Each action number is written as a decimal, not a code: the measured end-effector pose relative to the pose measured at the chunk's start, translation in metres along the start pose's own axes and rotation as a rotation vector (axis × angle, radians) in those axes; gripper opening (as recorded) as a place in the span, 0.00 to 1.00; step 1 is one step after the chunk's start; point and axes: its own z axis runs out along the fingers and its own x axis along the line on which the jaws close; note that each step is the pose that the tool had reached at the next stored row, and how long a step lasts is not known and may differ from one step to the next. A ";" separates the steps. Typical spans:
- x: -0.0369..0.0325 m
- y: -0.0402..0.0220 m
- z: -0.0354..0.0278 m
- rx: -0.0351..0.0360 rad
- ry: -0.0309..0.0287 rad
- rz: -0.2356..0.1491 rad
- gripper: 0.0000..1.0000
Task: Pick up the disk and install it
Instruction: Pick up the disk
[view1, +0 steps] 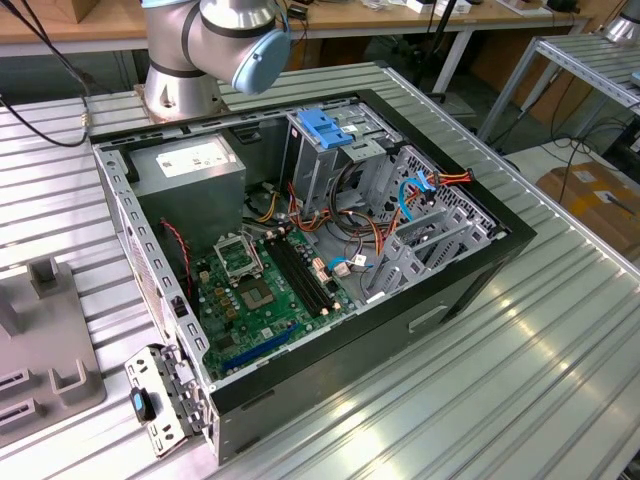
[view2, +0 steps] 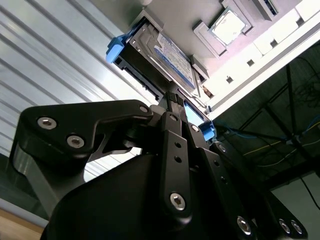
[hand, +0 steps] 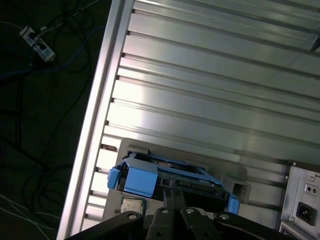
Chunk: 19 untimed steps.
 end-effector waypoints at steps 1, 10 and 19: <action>0.0000 0.0000 0.0000 0.0000 0.0000 -0.002 0.11; 0.0000 0.0000 0.0000 -0.0003 0.0002 -0.011 0.11; 0.0000 0.0000 0.0000 -0.0004 0.0003 -0.016 0.11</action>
